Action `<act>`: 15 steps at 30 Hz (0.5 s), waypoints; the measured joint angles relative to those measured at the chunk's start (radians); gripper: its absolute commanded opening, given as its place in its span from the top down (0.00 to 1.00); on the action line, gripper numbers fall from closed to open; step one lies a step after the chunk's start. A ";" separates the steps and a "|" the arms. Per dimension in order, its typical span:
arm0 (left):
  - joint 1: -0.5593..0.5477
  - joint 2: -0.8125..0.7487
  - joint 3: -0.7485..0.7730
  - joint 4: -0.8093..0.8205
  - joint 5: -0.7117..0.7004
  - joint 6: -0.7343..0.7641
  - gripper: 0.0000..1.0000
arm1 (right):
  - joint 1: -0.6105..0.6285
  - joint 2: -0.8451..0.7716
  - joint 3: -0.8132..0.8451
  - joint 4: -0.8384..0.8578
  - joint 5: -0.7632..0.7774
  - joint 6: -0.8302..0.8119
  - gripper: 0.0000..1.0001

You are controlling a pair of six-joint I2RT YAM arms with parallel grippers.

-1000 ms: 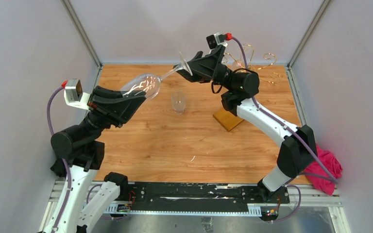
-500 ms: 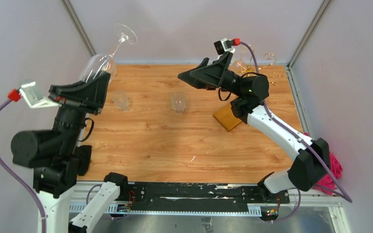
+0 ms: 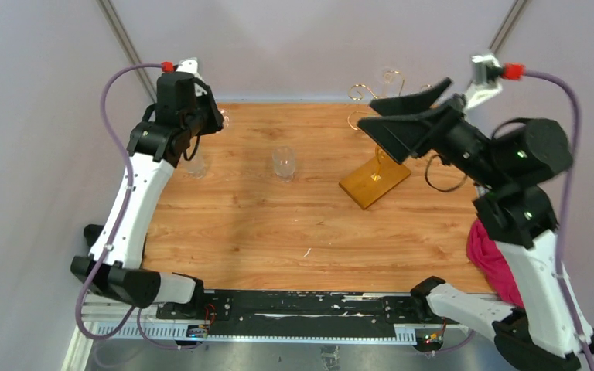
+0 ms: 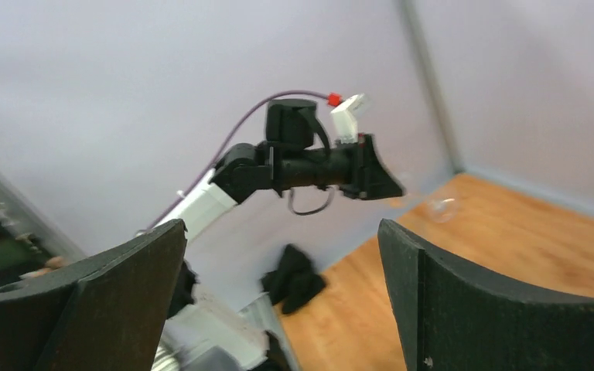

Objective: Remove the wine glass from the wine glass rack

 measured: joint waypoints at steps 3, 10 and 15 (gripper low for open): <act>0.000 0.080 0.042 -0.070 0.001 0.032 1.00 | 0.000 -0.077 0.037 -0.163 0.137 -0.162 0.00; 0.000 0.223 0.145 -0.167 0.072 0.083 1.00 | 0.000 -0.123 0.060 -0.382 0.403 -0.381 0.00; 0.000 0.373 0.172 -0.191 0.146 0.112 1.00 | 0.000 -0.091 0.046 -0.453 0.499 -0.434 0.00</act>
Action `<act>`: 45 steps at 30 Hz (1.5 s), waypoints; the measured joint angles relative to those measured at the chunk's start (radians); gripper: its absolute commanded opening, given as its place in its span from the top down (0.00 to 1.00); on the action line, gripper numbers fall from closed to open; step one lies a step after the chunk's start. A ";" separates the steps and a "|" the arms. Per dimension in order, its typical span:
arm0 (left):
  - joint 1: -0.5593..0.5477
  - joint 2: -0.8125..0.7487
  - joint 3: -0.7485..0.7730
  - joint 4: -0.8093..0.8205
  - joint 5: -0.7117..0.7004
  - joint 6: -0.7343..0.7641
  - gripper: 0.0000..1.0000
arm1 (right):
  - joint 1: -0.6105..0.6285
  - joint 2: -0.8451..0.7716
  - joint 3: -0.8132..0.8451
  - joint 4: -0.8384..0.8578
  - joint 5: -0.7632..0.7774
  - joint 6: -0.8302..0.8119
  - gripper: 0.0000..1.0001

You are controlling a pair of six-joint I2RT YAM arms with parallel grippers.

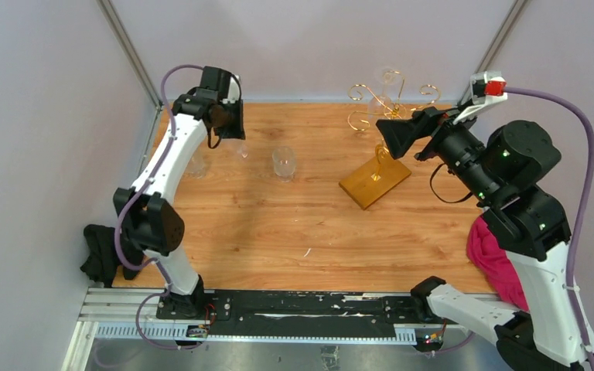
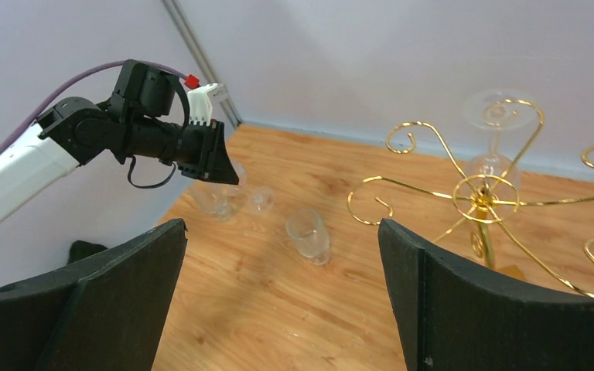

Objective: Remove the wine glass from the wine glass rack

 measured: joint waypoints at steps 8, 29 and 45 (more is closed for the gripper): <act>0.000 0.180 0.000 -0.032 0.014 0.023 1.00 | 0.000 0.032 -0.011 -0.032 0.082 -0.020 0.00; 0.000 0.238 0.001 -0.026 0.017 0.034 0.77 | 0.000 0.063 -0.029 -0.034 0.092 -0.021 0.00; 0.000 0.174 -0.001 -0.028 -0.010 0.037 0.56 | 0.000 0.103 -0.044 -0.028 0.035 -0.018 0.00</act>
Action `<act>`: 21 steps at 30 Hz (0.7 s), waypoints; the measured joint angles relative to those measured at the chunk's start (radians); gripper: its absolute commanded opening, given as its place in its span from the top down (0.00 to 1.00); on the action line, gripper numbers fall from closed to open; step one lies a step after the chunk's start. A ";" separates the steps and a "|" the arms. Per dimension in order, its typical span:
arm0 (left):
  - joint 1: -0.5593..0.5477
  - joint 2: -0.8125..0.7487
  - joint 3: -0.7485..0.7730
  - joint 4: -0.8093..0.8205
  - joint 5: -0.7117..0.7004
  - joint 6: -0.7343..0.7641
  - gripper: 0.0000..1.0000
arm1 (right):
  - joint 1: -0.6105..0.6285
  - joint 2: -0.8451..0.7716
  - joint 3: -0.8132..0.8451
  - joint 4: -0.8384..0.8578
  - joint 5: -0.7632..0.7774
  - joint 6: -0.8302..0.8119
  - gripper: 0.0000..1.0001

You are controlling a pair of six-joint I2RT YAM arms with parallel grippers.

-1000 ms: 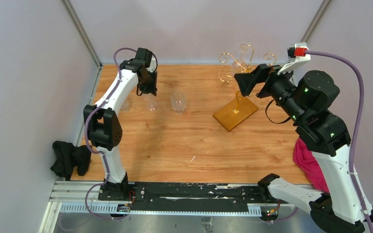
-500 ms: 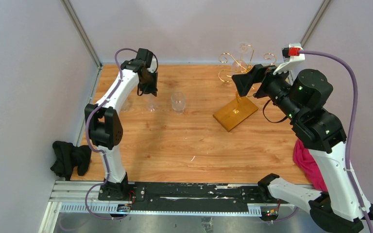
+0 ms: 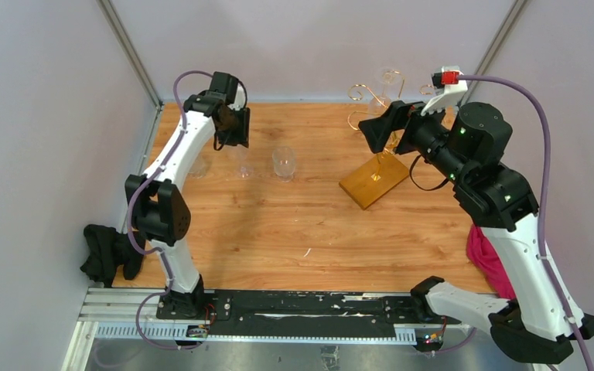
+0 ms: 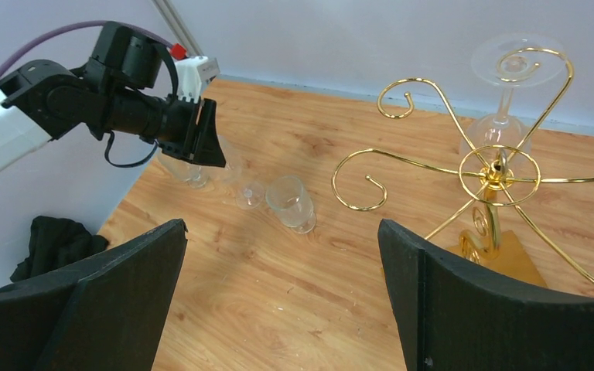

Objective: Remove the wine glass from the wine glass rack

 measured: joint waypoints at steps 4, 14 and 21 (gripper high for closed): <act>0.000 -0.050 0.009 -0.013 -0.004 0.000 0.56 | 0.000 0.016 0.000 0.001 -0.010 0.001 0.00; 0.000 -0.183 0.152 -0.046 -0.026 -0.002 0.57 | -0.087 0.132 0.024 0.007 -0.060 0.011 0.10; -0.027 -0.409 0.122 0.032 0.020 -0.019 0.55 | -0.360 0.330 0.180 0.039 -0.260 0.089 0.17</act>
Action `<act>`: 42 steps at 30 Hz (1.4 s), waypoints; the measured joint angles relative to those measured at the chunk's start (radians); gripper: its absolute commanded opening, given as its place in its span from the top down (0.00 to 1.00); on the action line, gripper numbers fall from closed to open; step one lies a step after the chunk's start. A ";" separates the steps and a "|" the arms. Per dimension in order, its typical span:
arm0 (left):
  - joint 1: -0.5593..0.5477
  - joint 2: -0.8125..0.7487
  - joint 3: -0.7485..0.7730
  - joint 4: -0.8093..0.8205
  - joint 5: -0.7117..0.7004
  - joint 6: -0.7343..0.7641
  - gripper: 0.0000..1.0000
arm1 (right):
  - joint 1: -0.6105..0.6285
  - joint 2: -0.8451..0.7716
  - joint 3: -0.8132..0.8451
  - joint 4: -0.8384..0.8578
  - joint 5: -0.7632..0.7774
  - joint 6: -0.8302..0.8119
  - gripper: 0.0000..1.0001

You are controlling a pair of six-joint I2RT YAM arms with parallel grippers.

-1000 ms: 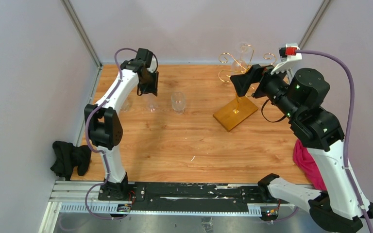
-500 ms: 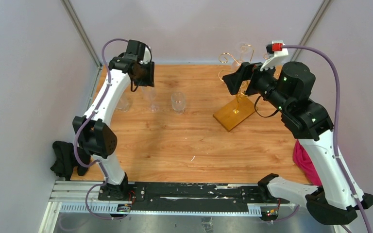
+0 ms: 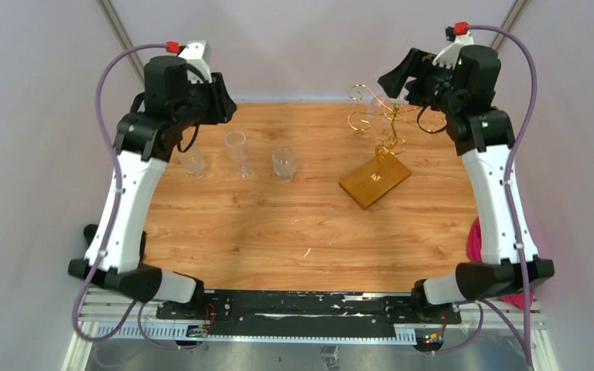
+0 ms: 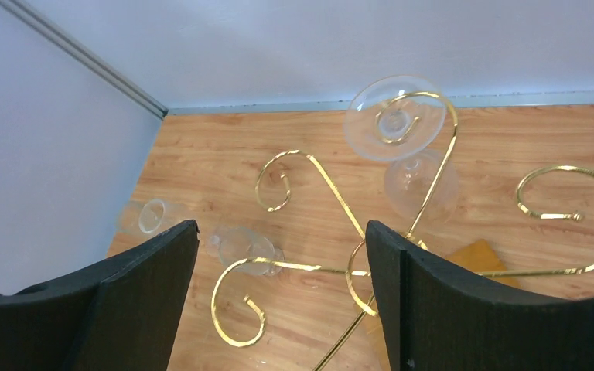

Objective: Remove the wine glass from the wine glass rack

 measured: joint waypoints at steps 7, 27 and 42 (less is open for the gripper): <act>-0.047 -0.326 -0.273 0.260 0.145 -0.073 0.52 | -0.110 0.184 0.107 0.014 -0.127 0.066 0.19; -0.051 -0.453 -0.446 0.446 0.190 -0.145 0.52 | -0.222 0.297 0.154 0.036 -0.243 0.146 0.23; -0.051 -0.462 -0.470 0.451 0.173 -0.145 0.52 | -0.222 0.323 0.115 0.091 -0.301 0.199 0.28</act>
